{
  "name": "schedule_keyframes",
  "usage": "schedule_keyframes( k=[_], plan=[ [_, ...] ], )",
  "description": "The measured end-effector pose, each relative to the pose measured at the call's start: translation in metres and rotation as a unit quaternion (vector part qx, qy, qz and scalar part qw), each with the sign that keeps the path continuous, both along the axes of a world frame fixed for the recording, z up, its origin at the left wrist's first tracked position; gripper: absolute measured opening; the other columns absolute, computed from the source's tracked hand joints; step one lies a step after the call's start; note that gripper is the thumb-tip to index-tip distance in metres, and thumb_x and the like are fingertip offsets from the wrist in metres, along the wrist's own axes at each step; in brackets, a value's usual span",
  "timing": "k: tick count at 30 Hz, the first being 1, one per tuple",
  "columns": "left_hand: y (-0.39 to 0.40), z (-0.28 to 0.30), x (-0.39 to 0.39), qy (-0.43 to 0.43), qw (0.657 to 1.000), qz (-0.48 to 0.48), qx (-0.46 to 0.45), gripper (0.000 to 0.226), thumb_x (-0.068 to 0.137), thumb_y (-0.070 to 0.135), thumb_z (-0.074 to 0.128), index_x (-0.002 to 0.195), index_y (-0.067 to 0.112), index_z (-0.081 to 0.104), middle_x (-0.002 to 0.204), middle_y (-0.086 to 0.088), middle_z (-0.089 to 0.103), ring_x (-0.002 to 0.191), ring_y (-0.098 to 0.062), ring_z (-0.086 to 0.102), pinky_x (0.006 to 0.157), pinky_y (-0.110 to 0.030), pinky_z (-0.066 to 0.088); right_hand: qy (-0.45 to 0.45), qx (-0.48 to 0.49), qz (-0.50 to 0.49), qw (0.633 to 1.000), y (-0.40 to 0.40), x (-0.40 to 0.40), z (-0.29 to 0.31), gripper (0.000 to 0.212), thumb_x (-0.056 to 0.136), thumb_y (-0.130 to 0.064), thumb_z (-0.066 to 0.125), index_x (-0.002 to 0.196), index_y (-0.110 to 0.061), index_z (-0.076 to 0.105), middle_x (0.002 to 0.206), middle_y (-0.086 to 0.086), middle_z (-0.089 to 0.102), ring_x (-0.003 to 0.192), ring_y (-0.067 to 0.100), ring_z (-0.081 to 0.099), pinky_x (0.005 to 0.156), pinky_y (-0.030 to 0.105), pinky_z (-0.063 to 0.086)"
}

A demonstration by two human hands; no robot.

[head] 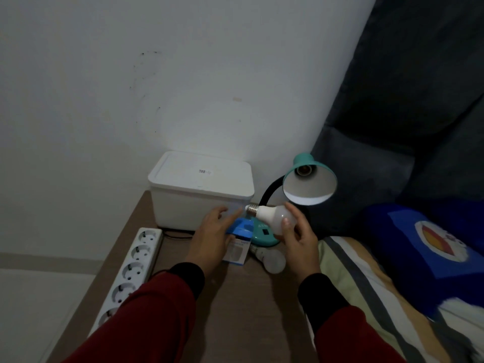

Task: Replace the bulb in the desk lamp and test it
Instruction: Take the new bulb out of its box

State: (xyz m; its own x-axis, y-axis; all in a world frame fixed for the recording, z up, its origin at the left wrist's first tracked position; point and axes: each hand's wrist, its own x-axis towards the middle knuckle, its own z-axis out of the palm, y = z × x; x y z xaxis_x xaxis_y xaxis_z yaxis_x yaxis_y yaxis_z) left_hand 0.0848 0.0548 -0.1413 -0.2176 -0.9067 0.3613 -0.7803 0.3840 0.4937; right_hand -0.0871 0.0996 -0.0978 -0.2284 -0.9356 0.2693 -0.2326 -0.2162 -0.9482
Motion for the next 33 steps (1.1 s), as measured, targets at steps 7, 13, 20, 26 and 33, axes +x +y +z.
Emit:
schedule_keyframes(
  k=[7, 13, 20, 26, 33],
  plan=[
    [-0.002, 0.001, -0.001, 0.012, 1.0, -0.004, -0.013, 0.035, 0.092, 0.018, 0.056, 0.127, 0.02, 0.058, 0.126, -0.001, 0.056, 0.116, -0.016, 0.049, 0.096, -0.021, 0.04, -0.024, 0.008, -0.006, 1.0, -0.003, 0.004, -0.005, 0.033, 0.097, -0.015, 0.047, 0.105, -0.047, 0.05, 0.131, 0.006, 0.049, 0.113, 0.019, 0.054, 0.078, 0.02, 0.057],
    [-0.01, -0.001, -0.005, 0.049, 0.999, 0.01, -0.007, 0.034, 0.09, 0.018, 0.059, 0.123, 0.019, 0.061, 0.121, -0.002, 0.058, 0.113, -0.015, 0.049, 0.09, -0.012, 0.03, -0.035, 0.019, -0.014, 0.999, -0.013, 0.008, -0.01, 0.028, 0.096, -0.015, 0.047, 0.117, -0.033, 0.051, 0.129, 0.005, 0.048, 0.118, 0.028, 0.054, 0.096, 0.049, 0.051],
    [-0.009, -0.014, -0.005, 0.023, 1.0, -0.005, 0.008, 0.037, 0.09, 0.016, 0.06, 0.126, 0.018, 0.059, 0.133, -0.003, 0.053, 0.123, -0.016, 0.045, 0.104, -0.015, 0.029, -0.02, 0.035, -0.018, 0.999, -0.015, 0.009, -0.018, 0.03, 0.096, -0.016, 0.048, 0.122, -0.033, 0.052, 0.135, 0.004, 0.047, 0.12, 0.024, 0.052, 0.098, 0.05, 0.05],
    [-0.014, -0.013, -0.006, 0.115, 0.992, 0.002, 0.048, 0.034, 0.085, 0.007, 0.063, 0.119, 0.011, 0.063, 0.124, -0.005, 0.055, 0.107, -0.007, 0.047, 0.087, 0.005, 0.039, -0.018, 0.03, -0.018, 0.999, -0.014, 0.009, -0.019, 0.029, 0.096, -0.017, 0.048, 0.119, -0.034, 0.051, 0.137, 0.006, 0.048, 0.121, 0.024, 0.052, 0.097, 0.05, 0.05],
    [-0.016, -0.019, -0.006, 0.077, 0.996, 0.011, 0.039, 0.032, 0.087, 0.014, 0.064, 0.118, 0.013, 0.065, 0.126, -0.007, 0.057, 0.117, -0.019, 0.052, 0.101, -0.017, 0.035, -0.033, 0.034, -0.03, 0.998, -0.017, 0.009, -0.016, 0.028, 0.096, -0.015, 0.048, 0.118, -0.032, 0.053, 0.132, 0.003, 0.05, 0.117, 0.022, 0.053, 0.097, 0.047, 0.051]
  ],
)
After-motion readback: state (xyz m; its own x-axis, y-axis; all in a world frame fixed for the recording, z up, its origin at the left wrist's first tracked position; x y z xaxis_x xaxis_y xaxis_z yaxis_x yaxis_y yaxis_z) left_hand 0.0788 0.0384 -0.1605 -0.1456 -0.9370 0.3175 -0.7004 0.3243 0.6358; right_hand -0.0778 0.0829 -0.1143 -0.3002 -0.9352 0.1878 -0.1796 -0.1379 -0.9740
